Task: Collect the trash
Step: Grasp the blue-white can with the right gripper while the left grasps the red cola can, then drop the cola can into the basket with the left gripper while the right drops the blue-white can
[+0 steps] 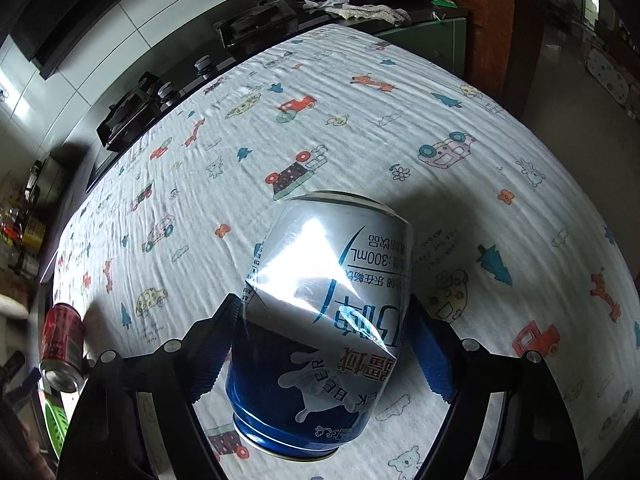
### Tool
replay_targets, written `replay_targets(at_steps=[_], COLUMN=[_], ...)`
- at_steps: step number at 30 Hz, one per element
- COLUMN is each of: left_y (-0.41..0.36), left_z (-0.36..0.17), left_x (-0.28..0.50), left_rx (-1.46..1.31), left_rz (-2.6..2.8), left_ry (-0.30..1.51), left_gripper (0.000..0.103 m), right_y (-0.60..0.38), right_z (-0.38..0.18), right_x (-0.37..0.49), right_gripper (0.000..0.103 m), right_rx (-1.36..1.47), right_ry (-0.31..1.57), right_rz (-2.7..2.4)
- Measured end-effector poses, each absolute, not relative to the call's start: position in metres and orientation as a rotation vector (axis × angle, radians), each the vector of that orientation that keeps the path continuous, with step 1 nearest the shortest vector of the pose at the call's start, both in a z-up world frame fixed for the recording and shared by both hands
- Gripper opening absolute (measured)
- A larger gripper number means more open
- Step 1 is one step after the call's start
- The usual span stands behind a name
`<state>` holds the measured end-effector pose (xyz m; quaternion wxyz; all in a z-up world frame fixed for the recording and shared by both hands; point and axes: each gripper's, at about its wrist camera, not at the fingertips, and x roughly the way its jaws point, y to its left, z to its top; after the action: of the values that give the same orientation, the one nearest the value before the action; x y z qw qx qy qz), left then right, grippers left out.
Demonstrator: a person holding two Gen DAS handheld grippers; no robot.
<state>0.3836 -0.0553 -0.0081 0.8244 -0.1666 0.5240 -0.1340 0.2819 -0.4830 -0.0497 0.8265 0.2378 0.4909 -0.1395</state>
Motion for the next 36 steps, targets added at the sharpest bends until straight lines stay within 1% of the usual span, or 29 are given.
replay_targets(at_steps=[10, 19, 20, 22, 24, 25, 36], left_y=[-0.076, -0.085, -0.086, -0.088, -0.09, -0.091, -0.084], left_z=[-0.043, -0.062, -0.063, -0.066, -0.071, -0.072, -0.063], left_x=[0.41, 0.418, 0.418, 0.419, 0.419, 0.419, 0.407], left_rx=[-0.517, -0.579, -0.581, -0.594, -0.612, -0.62, -0.618], left_rz=[-0.292, -0.284, -0.285, -0.299, -0.31, -0.314, -0.337], left_ry=[1.186, 1.214, 1.215, 1.218, 1.233, 1.236, 1.172], left_gripper=[0.094, 0.093, 0.092, 0.083, 0.077, 0.075, 0.073], right_y=[-0.469, -0.459, -0.458, -0.457, -0.457, -0.456, -0.439], right_z=[-0.046, -0.047, -0.047, -0.047, -0.048, -0.048, -0.038], right_x=[0.282, 0.281, 0.281, 0.281, 0.281, 0.28, 0.272], right_gripper=[0.078, 0.078, 0.078, 0.078, 0.078, 0.078, 0.078], right_rx=[0.431, 0.387, 0.386, 0.386, 0.384, 0.382, 0.345], right_ry=[1.039, 1.038, 1.037, 1.038, 1.039, 1.04, 1.021], right_rz=[-0.218, -0.185, -0.182, -0.177, -0.174, -0.173, -0.128])
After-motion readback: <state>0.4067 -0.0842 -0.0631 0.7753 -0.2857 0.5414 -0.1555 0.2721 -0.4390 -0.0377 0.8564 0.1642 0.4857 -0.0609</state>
